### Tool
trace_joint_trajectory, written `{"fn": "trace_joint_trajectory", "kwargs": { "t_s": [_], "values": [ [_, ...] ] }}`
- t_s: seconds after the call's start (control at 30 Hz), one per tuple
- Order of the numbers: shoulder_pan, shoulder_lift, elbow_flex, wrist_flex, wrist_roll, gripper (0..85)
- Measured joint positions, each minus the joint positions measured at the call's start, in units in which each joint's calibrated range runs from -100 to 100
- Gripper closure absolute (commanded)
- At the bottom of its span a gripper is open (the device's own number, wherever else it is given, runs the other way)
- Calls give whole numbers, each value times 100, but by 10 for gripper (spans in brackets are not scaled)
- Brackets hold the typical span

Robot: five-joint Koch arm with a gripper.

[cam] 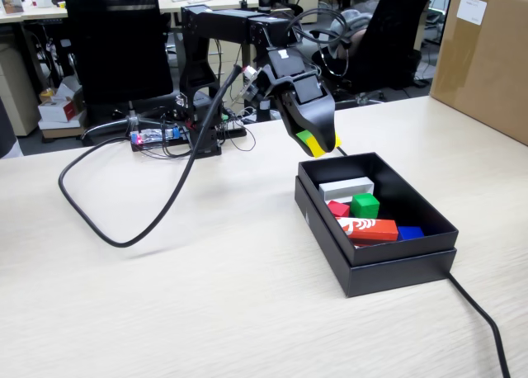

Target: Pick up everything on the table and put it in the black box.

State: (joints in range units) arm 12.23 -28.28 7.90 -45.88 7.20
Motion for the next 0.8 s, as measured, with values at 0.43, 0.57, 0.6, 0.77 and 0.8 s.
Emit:
{"fn": "trace_joint_trajectory", "kwargs": {
  "t_s": [0.43,0.57,0.6,0.77,0.8],
  "values": [
    [327,1502,-420,449,-527,741],
    [347,1540,-548,503,-562,634],
    [352,1540,-593,511,-562,602],
    [357,1540,-739,588,-562,575],
    [357,1540,-739,588,-562,572]
  ]
}}
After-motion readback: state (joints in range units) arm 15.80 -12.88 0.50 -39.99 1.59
